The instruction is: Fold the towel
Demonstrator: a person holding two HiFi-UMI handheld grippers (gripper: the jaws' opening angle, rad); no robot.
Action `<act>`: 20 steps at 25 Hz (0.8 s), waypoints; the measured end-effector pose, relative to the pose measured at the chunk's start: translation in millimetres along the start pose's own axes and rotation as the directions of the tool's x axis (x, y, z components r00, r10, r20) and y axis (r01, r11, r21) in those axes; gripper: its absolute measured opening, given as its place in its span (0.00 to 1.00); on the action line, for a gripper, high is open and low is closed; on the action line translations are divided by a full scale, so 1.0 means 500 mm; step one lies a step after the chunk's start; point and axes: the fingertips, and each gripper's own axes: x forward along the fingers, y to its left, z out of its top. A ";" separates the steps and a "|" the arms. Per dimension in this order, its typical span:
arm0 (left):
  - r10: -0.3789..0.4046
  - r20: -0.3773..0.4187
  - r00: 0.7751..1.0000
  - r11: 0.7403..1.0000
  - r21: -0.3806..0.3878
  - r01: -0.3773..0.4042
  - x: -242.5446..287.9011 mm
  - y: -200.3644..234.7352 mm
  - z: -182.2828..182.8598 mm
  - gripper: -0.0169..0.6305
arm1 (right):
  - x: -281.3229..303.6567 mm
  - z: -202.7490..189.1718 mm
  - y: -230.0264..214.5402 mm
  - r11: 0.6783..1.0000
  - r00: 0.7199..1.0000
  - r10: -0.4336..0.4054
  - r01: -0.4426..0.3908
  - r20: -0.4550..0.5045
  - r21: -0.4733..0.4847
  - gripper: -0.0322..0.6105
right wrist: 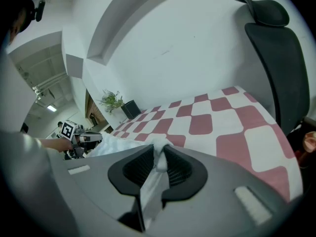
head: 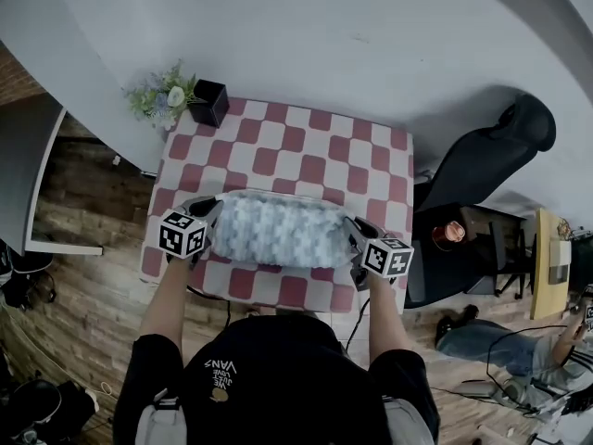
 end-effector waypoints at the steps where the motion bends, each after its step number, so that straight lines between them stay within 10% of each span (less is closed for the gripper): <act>1: 0.009 -0.017 1.000 1.000 -0.007 -0.009 0.011 0.005 -0.002 0.07 | 0.008 -0.001 -0.007 1.000 1.000 -0.006 0.006 -0.007 0.008 0.16; 10: 0.079 -0.165 0.983 0.990 -0.105 -0.097 0.077 0.036 -0.043 0.08 | 0.052 -0.017 -0.048 0.988 0.994 -0.088 0.095 -0.063 0.118 0.20; 14: 0.085 -0.121 0.989 0.970 -0.215 -0.110 0.070 0.048 -0.031 0.26 | 0.037 -0.006 -0.060 0.976 0.995 -0.092 0.095 -0.025 0.195 0.41; 20: 0.102 -0.048 0.994 0.943 -0.314 -0.112 0.025 0.078 -0.023 0.31 | -0.055 -0.001 -0.084 0.937 0.990 -0.110 0.072 0.092 0.342 0.46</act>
